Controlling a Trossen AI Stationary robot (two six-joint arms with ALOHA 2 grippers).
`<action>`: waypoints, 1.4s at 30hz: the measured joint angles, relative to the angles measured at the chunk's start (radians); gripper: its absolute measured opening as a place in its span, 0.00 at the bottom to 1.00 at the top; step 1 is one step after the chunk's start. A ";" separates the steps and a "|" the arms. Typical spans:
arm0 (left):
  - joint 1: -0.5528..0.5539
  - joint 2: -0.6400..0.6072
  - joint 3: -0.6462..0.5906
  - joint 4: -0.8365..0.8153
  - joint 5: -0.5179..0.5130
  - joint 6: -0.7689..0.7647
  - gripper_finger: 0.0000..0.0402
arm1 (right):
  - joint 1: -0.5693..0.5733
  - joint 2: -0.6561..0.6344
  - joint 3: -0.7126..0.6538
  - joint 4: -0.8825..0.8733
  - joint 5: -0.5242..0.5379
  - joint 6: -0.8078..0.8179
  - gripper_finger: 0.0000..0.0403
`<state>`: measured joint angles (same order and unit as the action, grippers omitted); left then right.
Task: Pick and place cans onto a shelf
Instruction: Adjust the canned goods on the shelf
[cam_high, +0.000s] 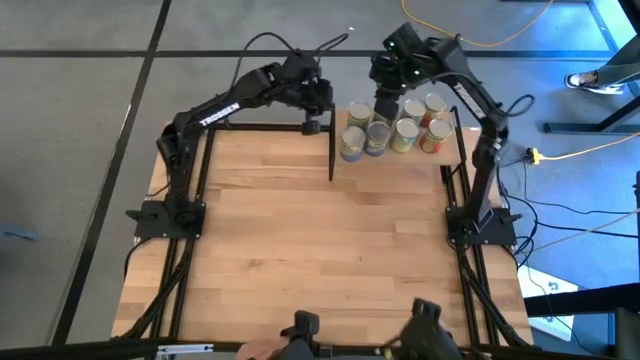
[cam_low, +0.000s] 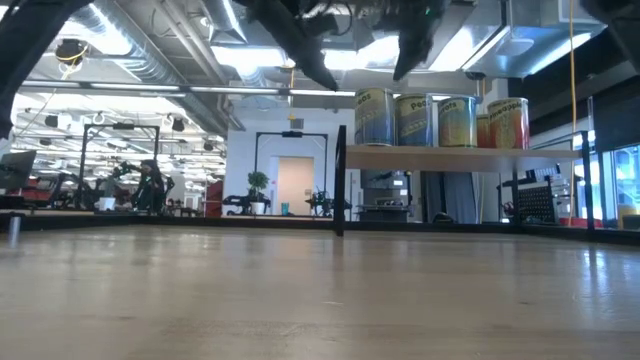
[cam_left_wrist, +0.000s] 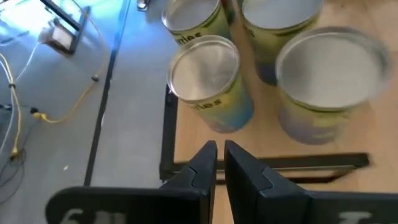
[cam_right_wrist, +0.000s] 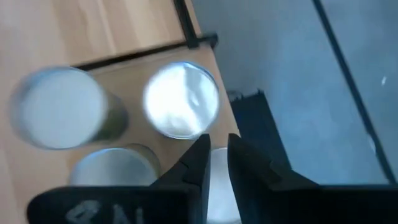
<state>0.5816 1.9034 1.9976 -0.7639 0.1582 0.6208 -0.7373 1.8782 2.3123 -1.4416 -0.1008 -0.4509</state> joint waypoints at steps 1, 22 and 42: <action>-0.001 -0.012 0.000 -0.014 -0.001 -0.008 0.06 | -0.010 0.019 0.000 -0.002 0.002 0.000 0.14; -0.009 -0.101 0.001 -0.125 -0.055 -0.016 0.06 | -0.041 0.108 0.000 -0.109 -0.066 -0.060 0.14; -0.013 -0.101 0.001 -0.126 -0.077 -0.016 0.06 | -0.004 0.108 0.000 -0.105 -0.050 -0.173 0.02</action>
<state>0.5686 1.8023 1.9984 -0.8902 0.0811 0.6052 -0.7410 1.9862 2.3123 -1.5463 -0.1509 -0.6243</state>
